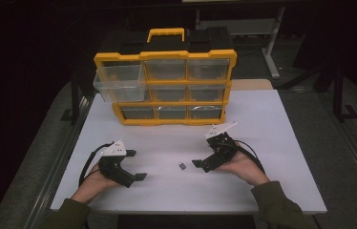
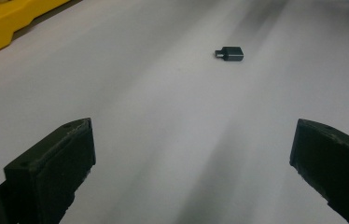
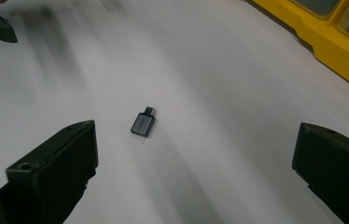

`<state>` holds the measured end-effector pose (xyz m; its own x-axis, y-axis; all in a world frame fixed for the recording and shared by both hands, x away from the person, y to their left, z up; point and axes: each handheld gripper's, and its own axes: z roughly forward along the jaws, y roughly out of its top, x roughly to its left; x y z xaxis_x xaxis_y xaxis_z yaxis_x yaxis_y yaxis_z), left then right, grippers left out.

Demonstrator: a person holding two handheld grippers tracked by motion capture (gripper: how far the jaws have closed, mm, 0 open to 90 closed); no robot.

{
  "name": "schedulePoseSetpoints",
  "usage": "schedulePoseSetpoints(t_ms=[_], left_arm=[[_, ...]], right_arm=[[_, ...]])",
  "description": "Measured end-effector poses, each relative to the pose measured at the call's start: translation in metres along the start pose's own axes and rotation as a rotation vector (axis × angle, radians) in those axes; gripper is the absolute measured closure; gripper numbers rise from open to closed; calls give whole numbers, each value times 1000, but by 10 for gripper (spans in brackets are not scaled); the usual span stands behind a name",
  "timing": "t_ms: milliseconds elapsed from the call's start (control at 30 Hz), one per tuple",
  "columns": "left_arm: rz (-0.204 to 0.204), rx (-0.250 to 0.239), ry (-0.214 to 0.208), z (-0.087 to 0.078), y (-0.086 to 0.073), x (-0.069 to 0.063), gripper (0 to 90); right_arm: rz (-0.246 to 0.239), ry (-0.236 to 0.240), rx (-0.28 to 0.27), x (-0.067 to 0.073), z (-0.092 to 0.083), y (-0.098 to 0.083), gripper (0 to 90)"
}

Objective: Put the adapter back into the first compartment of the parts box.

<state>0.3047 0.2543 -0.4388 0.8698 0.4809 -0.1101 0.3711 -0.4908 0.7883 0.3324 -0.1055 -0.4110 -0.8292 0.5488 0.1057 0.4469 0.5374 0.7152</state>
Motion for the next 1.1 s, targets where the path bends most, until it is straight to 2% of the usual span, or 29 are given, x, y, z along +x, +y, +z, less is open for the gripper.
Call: schedulePoseSetpoints(t_ms=[433,1100], left_arm=[[-4,-3,-7,0,0,0,0],[-5,-6,-10,-1,0,0,0]], right_arm=[[-14,15,5,5,10,13,0],[-9,32,14,9,22,25,0]])
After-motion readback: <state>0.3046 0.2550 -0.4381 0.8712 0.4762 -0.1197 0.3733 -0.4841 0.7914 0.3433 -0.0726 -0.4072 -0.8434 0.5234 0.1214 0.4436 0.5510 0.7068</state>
